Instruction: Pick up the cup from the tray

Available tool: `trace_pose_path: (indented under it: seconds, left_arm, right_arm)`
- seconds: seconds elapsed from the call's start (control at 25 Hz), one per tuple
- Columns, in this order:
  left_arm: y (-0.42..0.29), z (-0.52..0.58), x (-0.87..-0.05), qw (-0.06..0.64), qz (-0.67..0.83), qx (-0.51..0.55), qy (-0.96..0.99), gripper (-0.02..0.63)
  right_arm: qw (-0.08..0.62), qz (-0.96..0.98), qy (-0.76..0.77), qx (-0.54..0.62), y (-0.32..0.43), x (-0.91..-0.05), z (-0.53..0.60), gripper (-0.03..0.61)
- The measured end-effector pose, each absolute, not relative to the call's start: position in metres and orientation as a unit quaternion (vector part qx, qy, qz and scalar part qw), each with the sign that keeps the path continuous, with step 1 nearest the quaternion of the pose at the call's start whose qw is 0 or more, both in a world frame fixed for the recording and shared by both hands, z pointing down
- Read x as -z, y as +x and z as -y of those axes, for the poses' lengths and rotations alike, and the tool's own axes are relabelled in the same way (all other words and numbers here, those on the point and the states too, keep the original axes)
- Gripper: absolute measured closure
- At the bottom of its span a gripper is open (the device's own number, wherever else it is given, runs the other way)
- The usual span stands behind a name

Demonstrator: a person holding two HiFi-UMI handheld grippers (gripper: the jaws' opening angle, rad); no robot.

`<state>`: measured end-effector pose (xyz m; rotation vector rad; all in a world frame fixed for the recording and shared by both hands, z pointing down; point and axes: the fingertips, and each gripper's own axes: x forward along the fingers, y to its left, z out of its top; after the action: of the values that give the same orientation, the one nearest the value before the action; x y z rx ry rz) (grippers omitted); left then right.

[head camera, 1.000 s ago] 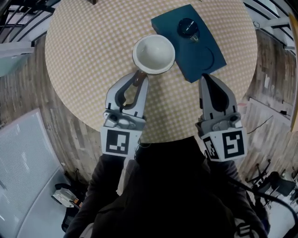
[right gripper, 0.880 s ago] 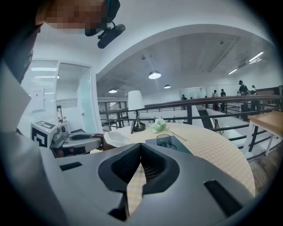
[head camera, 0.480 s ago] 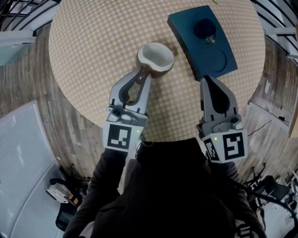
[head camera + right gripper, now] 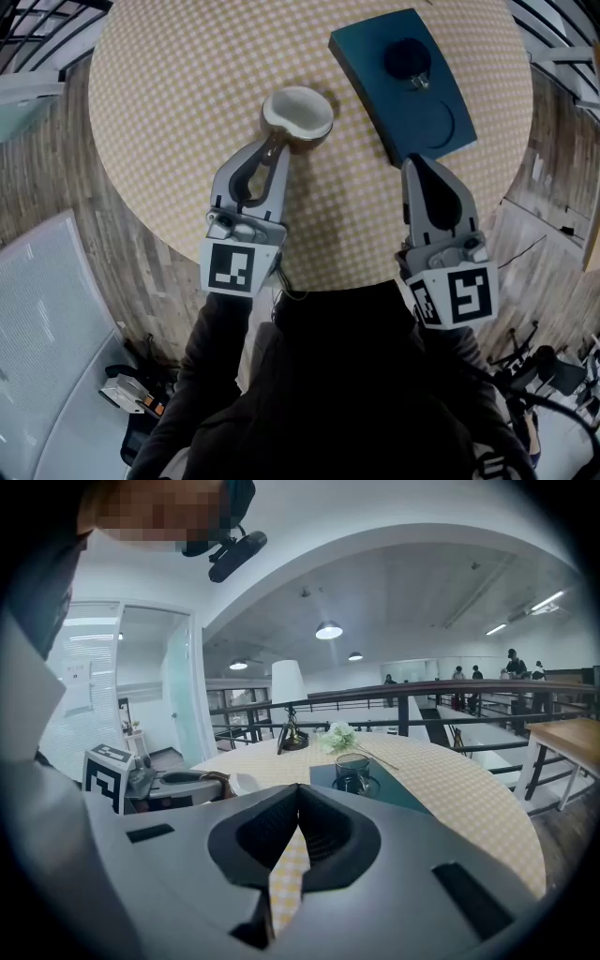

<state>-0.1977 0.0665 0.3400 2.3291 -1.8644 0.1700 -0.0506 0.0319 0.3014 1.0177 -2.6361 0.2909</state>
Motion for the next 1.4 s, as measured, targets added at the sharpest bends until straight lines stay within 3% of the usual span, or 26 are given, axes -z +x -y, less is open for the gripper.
trace_pose_path:
  seconds: [1.4]
  left_arm:
    - [-0.205,-0.100,-0.389,0.133,0.625,-0.116,0.760,0.548]
  right_arm:
    - [0.150,0.925,0.336,-0.099,-0.072,-0.296,-0.030,0.575]
